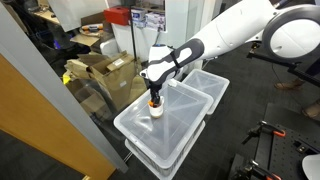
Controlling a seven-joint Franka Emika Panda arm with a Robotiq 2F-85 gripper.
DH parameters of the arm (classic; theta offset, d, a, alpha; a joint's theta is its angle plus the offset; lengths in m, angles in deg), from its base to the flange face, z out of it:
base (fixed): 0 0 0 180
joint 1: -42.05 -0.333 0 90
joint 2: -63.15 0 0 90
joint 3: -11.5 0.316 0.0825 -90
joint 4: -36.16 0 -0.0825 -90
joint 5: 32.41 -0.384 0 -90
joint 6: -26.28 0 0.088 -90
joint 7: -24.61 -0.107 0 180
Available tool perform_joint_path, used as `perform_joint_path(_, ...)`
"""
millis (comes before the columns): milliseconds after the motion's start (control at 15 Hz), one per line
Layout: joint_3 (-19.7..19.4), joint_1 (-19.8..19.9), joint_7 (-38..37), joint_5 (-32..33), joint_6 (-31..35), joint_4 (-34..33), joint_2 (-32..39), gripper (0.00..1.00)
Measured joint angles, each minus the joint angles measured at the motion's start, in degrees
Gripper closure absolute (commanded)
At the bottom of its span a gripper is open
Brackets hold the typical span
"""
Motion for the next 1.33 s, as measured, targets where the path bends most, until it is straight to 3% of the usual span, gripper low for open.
perform_joint_path(67, 0.0, -0.1, -0.03, 0.0, -0.07, -0.62, 0.5, 0.51)
perform_joint_path(133, -0.01, -0.21, -0.06, 0.0, -0.17, -1.26, 1.0, 0.74)
perform_joint_path(200, -0.01, -0.31, -0.07, 0.0, -0.32, -1.88, 1.48, 0.76)
perform_joint_path(400, -0.02, -0.59, -0.09, 0.0, -0.79, -3.61, 2.77, 1.0)
perform_joint_path(533, -0.02, -0.74, -0.13, 0.0, -0.84, -4.36, 3.29, 0.95)
perform_joint_path(1067, 0.11, -1.01, -0.14, 0.0, -0.51, -4.67, 3.22, 0.95)
perform_joint_path(1333, 0.18, -1.24, -0.14, 0.0, 2.68, -3.45, 2.27, 0.95)
